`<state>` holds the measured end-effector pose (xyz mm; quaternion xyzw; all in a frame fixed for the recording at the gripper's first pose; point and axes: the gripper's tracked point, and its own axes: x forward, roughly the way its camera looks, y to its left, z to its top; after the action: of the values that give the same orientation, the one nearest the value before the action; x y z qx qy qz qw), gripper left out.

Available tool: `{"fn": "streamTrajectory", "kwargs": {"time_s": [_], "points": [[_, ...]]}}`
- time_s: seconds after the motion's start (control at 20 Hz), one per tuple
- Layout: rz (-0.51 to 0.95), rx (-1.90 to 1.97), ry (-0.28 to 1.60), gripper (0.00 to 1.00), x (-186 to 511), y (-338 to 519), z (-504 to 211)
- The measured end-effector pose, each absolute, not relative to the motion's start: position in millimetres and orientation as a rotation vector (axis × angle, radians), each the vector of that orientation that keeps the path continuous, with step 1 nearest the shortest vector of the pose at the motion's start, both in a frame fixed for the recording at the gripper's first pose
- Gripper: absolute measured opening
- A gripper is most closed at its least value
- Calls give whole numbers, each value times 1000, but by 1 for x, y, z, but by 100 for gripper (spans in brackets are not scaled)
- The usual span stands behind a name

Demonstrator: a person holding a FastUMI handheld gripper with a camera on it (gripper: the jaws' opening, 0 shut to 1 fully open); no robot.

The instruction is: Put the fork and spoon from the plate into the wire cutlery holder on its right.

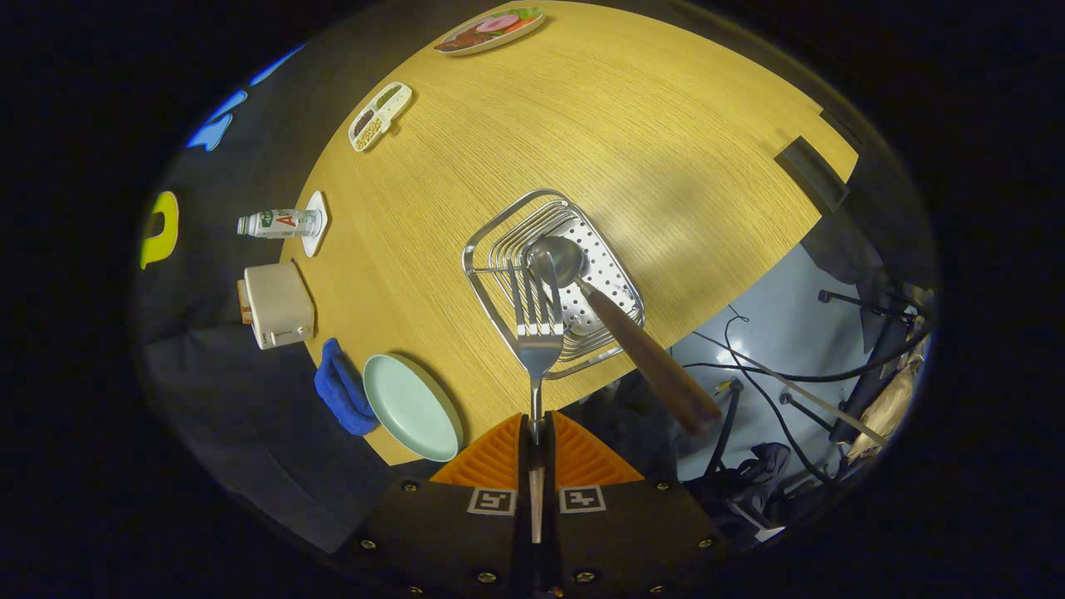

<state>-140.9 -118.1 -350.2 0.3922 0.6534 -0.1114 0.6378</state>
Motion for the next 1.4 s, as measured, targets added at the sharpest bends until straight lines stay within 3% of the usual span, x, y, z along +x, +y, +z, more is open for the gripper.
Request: {"fn": "streamTrajectory", "kwargs": {"time_s": [0.6, 0.65, 0.7, 0.75, 1.4], "points": [[-282, 888, 1490, 9, -132, -129, -347], [-276, 890, 1481, 14, -131, -129, -346], [-278, 884, 1482, 30, -133, -130, -346], [-283, 879, 1481, 32, -135, -130, -346], [-342, 727, 1373, 34, -128, -154, -320]]}}
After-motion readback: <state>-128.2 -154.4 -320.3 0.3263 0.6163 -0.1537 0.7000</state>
